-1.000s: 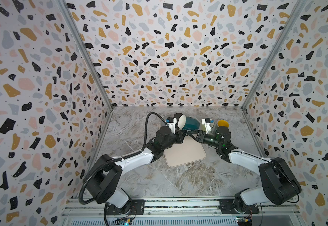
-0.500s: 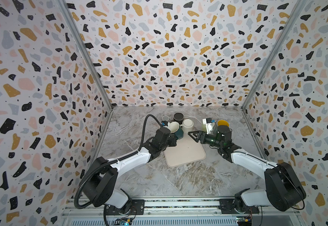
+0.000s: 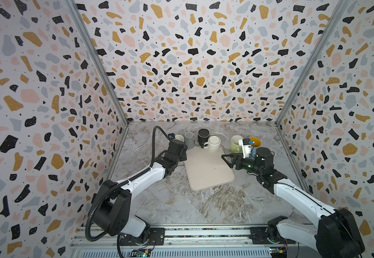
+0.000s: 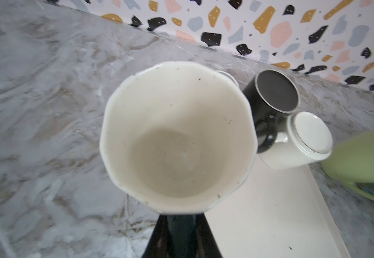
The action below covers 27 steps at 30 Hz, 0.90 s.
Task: Turn the mug right side up
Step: Place the mug at the top-left of the table.
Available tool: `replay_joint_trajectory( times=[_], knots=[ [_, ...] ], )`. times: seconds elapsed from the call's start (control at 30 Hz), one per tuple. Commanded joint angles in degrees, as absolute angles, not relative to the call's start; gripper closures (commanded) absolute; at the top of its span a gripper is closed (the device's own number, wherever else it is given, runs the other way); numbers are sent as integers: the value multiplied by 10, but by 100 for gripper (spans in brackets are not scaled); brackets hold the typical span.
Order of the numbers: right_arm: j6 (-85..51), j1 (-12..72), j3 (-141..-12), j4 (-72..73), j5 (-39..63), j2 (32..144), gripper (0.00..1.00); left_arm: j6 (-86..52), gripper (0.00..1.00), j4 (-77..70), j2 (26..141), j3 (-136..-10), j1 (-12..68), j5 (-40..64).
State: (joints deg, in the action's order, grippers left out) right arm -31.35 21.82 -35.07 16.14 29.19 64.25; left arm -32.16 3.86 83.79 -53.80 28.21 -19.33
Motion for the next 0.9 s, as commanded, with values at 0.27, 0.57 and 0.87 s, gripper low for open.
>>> replay_joint_trajectory(
  times=[0.27,0.57,0.87],
  knots=[
    [-294,215,-257,106,273,549,18,-266,100,0,866,-624,220,-405],
    [-287,210,-222,82,259,520,18,-259,100,10,959,-700,164,-395],
    [-277,200,-225,68,257,527,18,-253,100,7,1028,-750,113,-348]
  ],
)
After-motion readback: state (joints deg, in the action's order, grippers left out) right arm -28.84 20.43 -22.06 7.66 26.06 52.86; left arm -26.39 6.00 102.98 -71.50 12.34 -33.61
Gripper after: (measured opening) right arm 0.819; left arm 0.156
